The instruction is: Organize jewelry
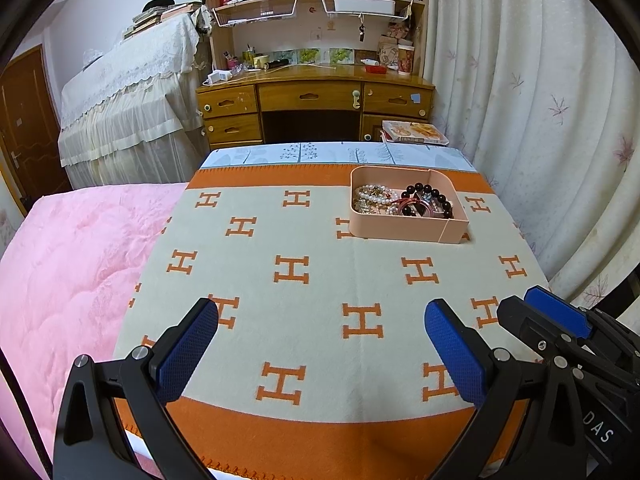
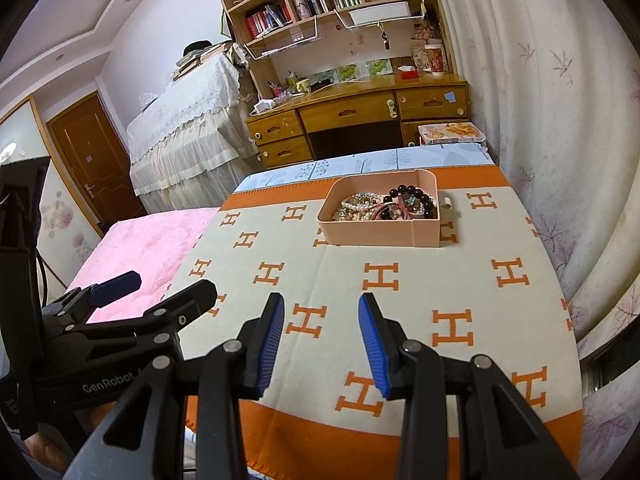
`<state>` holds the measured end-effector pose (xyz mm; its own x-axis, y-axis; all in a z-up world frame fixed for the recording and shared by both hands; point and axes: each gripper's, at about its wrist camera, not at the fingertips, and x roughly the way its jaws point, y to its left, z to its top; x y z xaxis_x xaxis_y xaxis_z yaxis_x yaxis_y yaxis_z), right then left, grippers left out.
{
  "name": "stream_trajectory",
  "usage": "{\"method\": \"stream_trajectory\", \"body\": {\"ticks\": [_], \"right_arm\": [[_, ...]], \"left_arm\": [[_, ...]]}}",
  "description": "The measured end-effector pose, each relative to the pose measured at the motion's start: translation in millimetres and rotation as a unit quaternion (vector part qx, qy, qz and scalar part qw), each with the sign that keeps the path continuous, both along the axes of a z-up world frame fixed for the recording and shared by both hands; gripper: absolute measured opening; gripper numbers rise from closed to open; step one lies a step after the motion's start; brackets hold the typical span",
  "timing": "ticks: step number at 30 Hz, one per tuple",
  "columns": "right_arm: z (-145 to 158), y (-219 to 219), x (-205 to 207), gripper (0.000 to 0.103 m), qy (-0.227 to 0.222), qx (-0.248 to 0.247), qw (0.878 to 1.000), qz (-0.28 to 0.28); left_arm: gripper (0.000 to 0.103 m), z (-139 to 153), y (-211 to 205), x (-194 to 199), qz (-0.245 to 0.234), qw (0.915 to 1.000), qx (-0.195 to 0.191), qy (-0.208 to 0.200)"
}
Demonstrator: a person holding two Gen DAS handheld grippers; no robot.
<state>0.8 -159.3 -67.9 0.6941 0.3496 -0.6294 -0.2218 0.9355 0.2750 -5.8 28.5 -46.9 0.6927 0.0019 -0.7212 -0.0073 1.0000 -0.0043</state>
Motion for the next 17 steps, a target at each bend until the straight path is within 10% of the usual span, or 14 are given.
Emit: {"method": "stream_trajectory", "body": {"ticks": [17], "right_arm": [[-4.2, 2.4, 0.9, 0.039, 0.004, 0.001, 1.0, 0.001]], "left_arm": [[0.102, -5.5, 8.9, -4.4, 0.001, 1.0, -0.003, 0.008]]}}
